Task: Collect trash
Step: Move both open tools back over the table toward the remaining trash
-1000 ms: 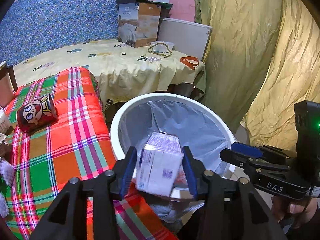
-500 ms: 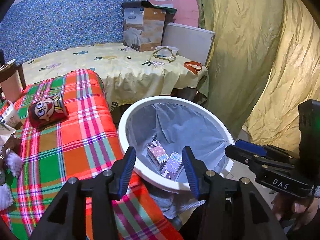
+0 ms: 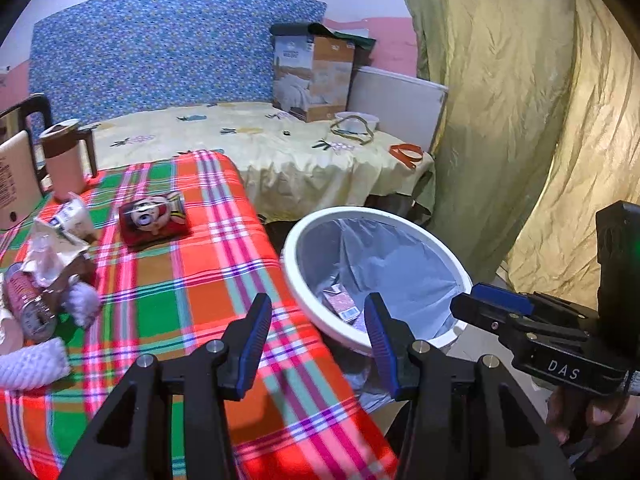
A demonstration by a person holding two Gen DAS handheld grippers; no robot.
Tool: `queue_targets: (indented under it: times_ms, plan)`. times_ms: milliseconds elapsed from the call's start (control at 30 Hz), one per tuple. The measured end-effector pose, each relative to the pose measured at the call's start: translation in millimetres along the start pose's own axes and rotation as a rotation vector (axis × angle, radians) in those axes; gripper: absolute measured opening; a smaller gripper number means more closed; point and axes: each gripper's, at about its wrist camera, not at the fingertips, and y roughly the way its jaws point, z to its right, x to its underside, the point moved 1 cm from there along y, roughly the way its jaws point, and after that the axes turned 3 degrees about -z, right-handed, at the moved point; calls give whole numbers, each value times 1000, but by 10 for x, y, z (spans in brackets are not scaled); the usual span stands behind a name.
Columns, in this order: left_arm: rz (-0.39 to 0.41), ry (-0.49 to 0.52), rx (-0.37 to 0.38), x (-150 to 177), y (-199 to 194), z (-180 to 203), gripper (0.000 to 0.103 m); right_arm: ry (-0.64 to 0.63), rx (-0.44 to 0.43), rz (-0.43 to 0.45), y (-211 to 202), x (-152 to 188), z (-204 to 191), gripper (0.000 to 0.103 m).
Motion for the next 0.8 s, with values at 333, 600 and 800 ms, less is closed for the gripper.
queue_targets:
  times_ms: [333, 600, 800]
  plan:
    - [19, -50, -73, 251, -282, -367, 50, -68, -90, -19, 56, 48, -367, 45]
    - [30, -124, -135, 445, -512, -783, 50, -136, -145, -66, 187, 82, -716, 45]
    - [44, -168, -213, 536, -672, -1143, 51, -183, -173, -72, 238, 63, -958, 47]
